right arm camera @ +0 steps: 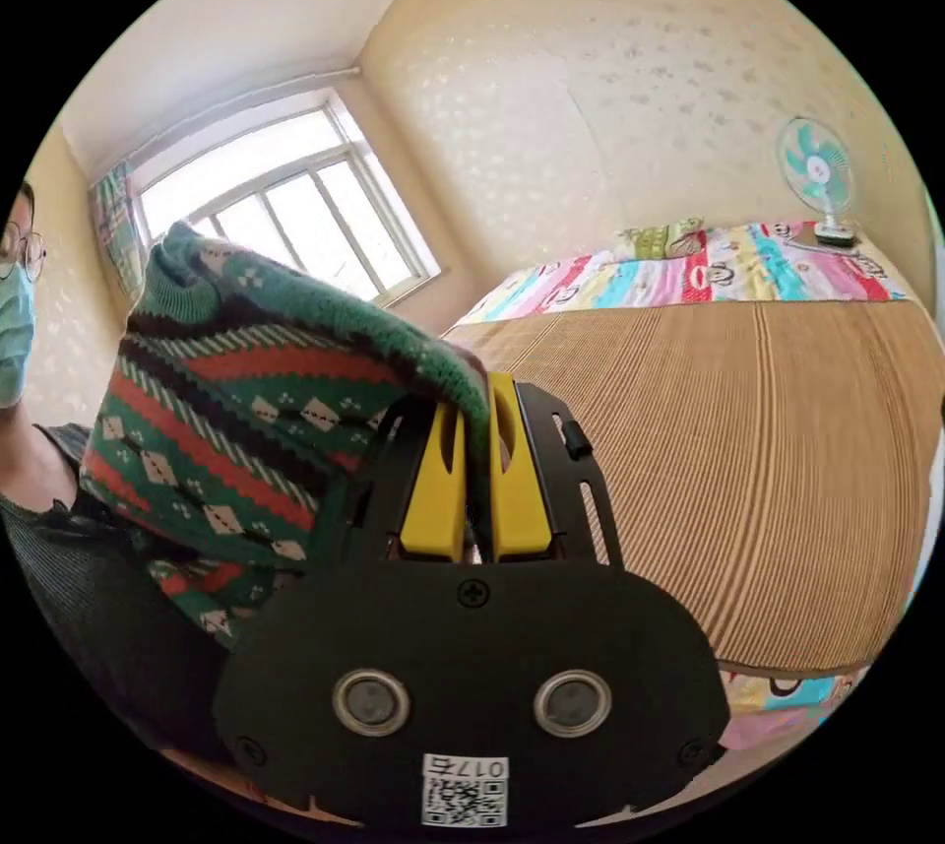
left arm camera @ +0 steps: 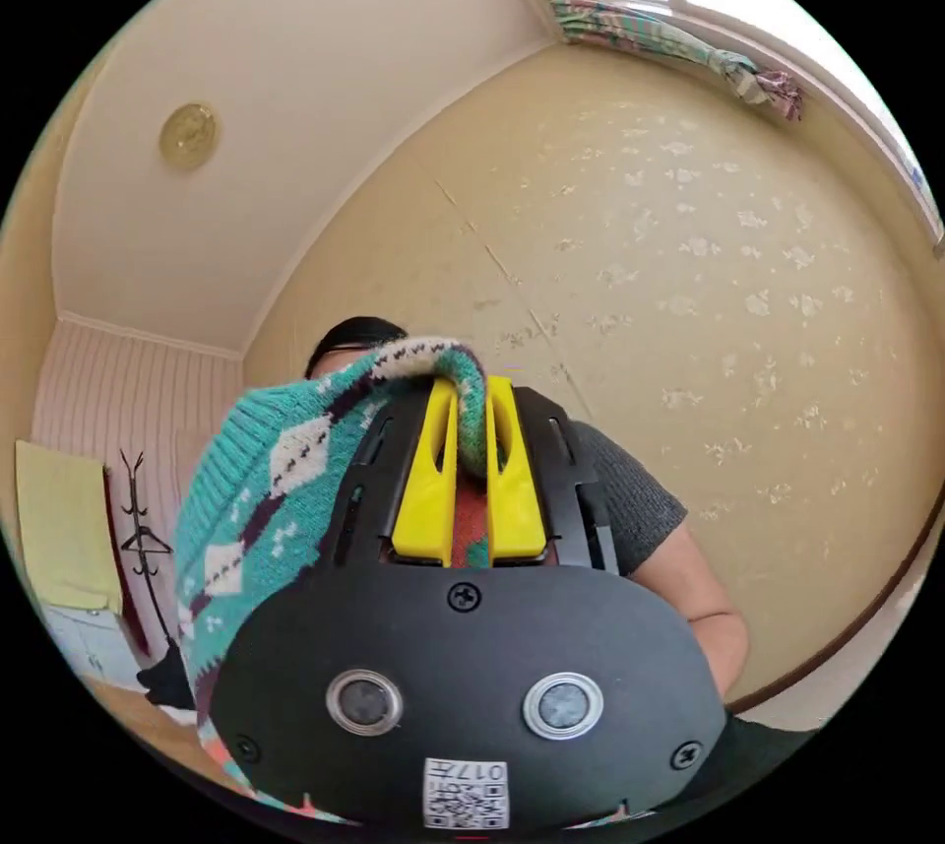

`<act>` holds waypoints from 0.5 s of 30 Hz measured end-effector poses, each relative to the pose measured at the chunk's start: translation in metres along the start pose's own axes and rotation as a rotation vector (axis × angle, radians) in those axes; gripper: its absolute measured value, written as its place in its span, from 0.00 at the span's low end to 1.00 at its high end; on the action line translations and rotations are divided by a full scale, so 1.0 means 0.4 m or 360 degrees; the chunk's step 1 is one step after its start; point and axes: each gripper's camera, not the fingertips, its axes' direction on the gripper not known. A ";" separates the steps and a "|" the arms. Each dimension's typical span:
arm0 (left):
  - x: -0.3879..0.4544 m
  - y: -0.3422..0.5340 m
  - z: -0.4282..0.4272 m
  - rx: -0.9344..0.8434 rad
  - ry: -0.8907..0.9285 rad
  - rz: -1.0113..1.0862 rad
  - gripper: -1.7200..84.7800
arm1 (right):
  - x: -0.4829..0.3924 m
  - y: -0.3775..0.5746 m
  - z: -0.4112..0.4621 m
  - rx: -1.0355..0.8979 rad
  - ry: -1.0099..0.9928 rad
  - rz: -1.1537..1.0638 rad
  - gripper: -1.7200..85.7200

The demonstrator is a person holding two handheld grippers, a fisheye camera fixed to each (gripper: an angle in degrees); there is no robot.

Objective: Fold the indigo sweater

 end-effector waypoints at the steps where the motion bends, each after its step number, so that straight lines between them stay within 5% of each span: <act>1: 0.024 0.000 -0.020 -0.0079 -0.0243 -0.0116 0.07 | -0.025 -0.030 -0.082 0.0149 0.0197 0.0021 0.08; 7: 0.075 -0.045 -0.069 -0.0372 -0.1057 -0.0338 0.07 | -0.247 -0.123 -0.351 0.0825 0.0565 -0.0158 0.08; 11: 0.051 -0.149 -0.016 -0.0503 -0.1230 -0.0173 0.07 | -0.368 -0.182 -0.409 0.1085 0.0480 -0.0320 0.08; 15: -0.094 -0.303 -0.095 -0.0381 -0.1814 -0.0301 0.07 | -0.389 -0.301 -0.372 0.1023 0.0554 -0.0491 0.08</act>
